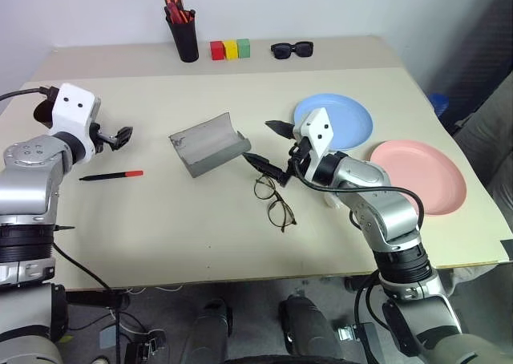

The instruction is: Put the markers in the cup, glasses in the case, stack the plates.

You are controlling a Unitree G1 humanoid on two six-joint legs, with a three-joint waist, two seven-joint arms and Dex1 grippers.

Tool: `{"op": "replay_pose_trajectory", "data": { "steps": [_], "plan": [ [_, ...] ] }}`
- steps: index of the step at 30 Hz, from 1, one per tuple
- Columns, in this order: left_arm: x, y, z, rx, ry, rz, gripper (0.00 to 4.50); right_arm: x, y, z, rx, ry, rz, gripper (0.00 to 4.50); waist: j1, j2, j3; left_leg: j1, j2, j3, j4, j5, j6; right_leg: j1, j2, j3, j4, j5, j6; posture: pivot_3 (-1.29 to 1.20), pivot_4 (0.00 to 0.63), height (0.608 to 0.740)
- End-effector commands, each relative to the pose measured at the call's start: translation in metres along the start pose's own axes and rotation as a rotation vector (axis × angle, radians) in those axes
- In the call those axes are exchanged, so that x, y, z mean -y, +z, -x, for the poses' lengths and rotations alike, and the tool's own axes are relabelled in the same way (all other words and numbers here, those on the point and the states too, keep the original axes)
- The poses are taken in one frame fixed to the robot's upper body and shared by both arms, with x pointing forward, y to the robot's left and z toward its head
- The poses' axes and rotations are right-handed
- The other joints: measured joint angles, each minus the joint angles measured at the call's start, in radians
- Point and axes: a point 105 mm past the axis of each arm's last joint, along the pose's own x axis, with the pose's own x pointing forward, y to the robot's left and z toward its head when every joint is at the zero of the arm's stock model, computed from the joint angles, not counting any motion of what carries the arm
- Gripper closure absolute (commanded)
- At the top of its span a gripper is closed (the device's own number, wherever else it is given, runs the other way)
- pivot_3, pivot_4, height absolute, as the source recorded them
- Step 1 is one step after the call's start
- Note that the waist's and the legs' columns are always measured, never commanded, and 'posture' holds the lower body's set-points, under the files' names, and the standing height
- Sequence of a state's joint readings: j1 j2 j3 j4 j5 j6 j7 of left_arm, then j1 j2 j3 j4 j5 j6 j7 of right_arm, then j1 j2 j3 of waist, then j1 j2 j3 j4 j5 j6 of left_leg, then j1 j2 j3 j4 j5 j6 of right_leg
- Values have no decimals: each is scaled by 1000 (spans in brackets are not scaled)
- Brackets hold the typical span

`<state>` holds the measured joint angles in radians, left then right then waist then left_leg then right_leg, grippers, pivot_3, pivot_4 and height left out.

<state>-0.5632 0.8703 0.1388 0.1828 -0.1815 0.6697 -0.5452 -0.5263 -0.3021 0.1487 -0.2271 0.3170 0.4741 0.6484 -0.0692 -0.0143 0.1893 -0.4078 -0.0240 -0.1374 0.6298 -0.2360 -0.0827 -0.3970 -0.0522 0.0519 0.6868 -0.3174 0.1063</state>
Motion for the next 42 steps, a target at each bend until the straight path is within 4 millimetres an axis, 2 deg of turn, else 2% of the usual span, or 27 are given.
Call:
{"op": "replay_pose_trajectory", "data": {
  "steps": [1, 3, 6, 13, 18, 24, 26, 29, 36, 37, 40, 42],
  "plan": [
    [6, -15, 4, -118, -82, -28, 135, -9, 12, -1, 42, 31, 22, 82, 0, 0, 0, 0, 0, 0, 0, 0, 0, 0, 0, 0, 0, 0, 0, 0, 150, 740],
    [8, -26, 4, -191, -120, -38, 135, -11, 12, 0, 41, 36, 19, 82, 1, 0, 0, 0, 0, 0, 0, 0, 0, 0, 0, 0, 0, 0, 0, 0, 150, 740],
    [10, -33, 5, -234, -182, -42, 135, -18, 9, 2, 24, 77, 10, 82, 1, 0, 0, 0, 1, 0, -1, 0, 0, 0, 1, 0, 0, 0, -1, 0, 150, 740],
    [9, -55, 7, -341, -318, -204, 135, -47, -4, 17, -77, 275, 40, 82, 2, 1, 0, 0, 2, 1, -1, 0, 0, -1, 2, 0, 0, 0, -1, 0, 150, 740],
    [0, -68, 8, -422, -379, -308, 135, -49, -10, 24, -121, 310, 59, 82, 2, 0, 0, 0, 2, 1, 0, 0, 0, 0, 2, 0, 0, 1, -2, 0, 150, 740],
    [-24, -80, 13, -528, -355, -359, 135, -49, -10, 26, -131, 316, 64, 82, 0, 0, 0, 0, 4, 1, -1, 0, 0, -1, 4, 0, 0, 1, -2, 0, 150, 740],
    [-24, -84, 16, -554, -394, -362, 135, -49, -10, 27, -133, 316, 64, 82, -2, 0, 0, 0, 4, 1, -1, 0, 0, -1, 4, 0, 0, 1, -2, 0, 150, 740],
    [-26, -85, 18, -559, -417, -337, 916, -50, -10, 26, -132, 315, 65, 82, -2, 0, 0, 0, 4, 1, -1, 0, 0, -1, 4, 1, 0, 1, -2, 0, 150, 740],
    [-31, -92, 22, -577, -418, -301, 4283, -50, -10, 27, -136, 313, 62, 82, 0, 0, 0, 0, 4, 1, 0, 1, 0, 0, 4, 0, 0, 1, -2, 0, 150, 740],
    [-31, -93, 22, -576, -416, -297, 4408, -50, -10, 27, -136, 314, 62, 82, 0, 0, 0, 0, 4, 1, 0, 1, 0, 0, 4, 0, 0, 1, -2, 0, 150, 740],
    [-32, -91, 21, -559, -406, -290, 4408, -51, -10, 27, -136, 317, 60, 82, -1, 0, 0, 0, 4, 1, 0, 1, 0, 0, 4, 0, 1, 1, -2, 0, 150, 740],
    [-30, -84, 17, -511, -398, -291, 4408, -52, -10, 26, -135, 320, 60, 82, 0, 0, 0, 0, 4, 1, 0, 1, 0, 0, 4, 0, 1, 1, -2, 0, 150, 740]
  ]
}}
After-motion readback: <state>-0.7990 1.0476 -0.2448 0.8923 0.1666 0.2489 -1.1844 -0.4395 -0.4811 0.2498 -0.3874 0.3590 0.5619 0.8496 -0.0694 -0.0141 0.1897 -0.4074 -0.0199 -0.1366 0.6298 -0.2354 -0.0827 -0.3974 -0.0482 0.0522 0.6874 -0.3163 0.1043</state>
